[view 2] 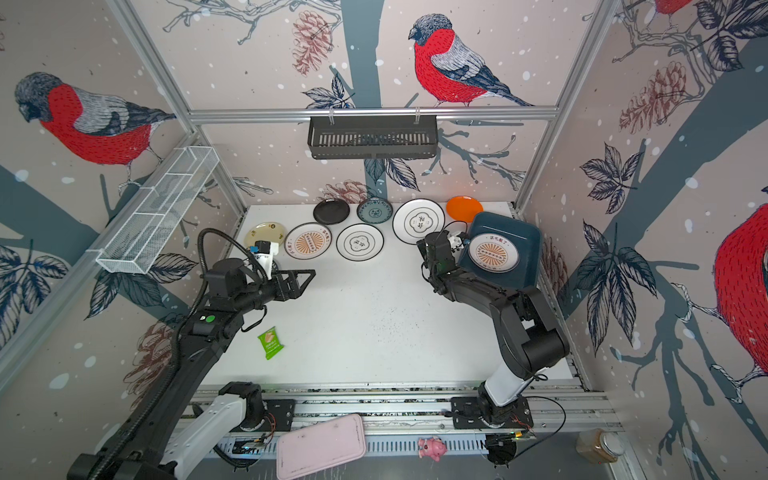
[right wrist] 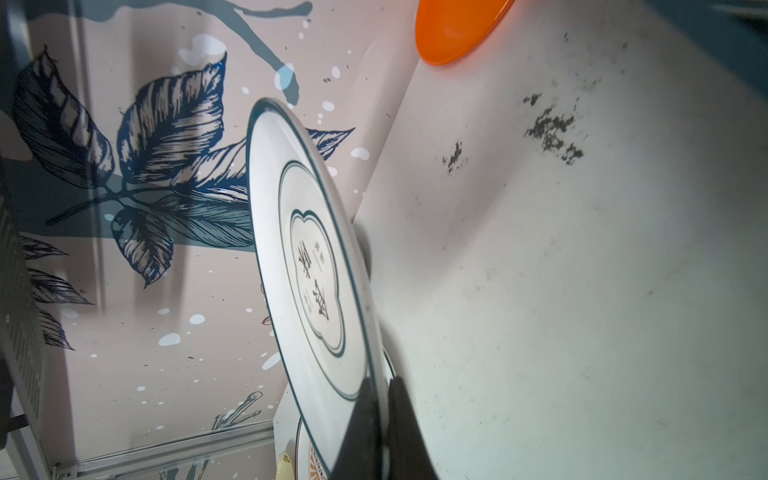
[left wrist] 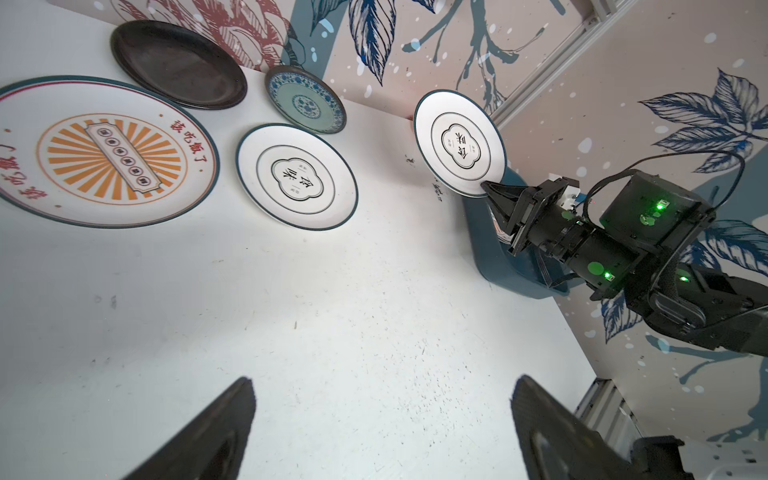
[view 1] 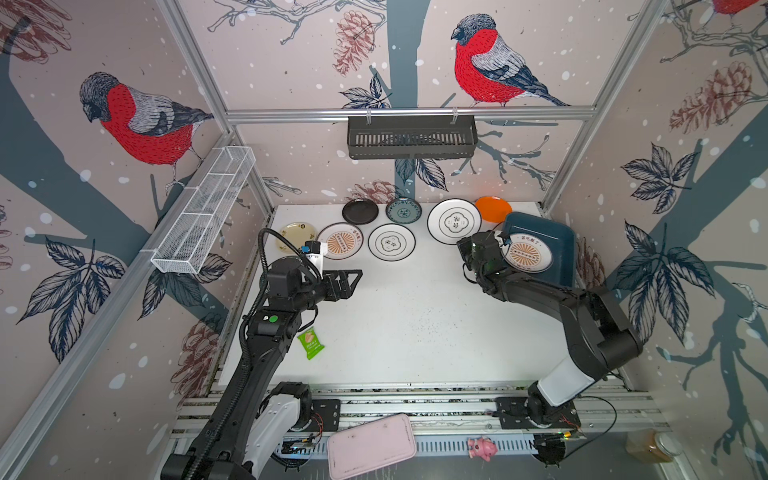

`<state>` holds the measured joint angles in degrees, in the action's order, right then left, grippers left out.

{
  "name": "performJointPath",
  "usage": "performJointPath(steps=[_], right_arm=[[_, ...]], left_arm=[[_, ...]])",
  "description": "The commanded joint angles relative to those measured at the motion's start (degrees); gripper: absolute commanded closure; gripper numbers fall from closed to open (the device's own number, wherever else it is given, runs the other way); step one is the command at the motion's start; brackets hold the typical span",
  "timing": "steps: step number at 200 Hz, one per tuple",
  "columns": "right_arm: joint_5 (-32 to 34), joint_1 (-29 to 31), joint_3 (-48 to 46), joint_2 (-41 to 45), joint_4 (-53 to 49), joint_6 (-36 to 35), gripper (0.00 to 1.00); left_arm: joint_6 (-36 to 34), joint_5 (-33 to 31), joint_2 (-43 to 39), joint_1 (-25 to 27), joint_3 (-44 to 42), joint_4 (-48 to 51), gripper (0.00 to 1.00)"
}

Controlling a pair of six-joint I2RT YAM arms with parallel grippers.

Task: Place the plates into the plastic bin on the countertop
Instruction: 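Lift the white plate and lower it into the teal bin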

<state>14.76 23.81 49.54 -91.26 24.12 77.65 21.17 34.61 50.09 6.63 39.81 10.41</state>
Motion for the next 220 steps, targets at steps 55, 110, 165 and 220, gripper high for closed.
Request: performJointPath(steps=[55,110,165,220], right_arm=[[-1.97,-9.57,-8.42,16.32,-6.09,-3.89,0.99],[-6.45,-22.66,-16.95,26.09,-9.68,-5.82,0.99],[-12.80,-33.43,-18.19,24.18,-9.43,-7.69,1.00],[-16.31,-35.68,-9.29,11.76,-11.76,-11.65,0.99]], left_arm=[[5.35,4.40,3.16,11.86,2.62,-7.92,0.04],[5.88,-0.18,5.61,23.46,3.69,-9.89,0.04],[5.15,-0.61,9.09,28.84,4.95,-11.00,0.04],[2.66,-2.97,9.23,29.30,5.88,-9.16,0.04]])
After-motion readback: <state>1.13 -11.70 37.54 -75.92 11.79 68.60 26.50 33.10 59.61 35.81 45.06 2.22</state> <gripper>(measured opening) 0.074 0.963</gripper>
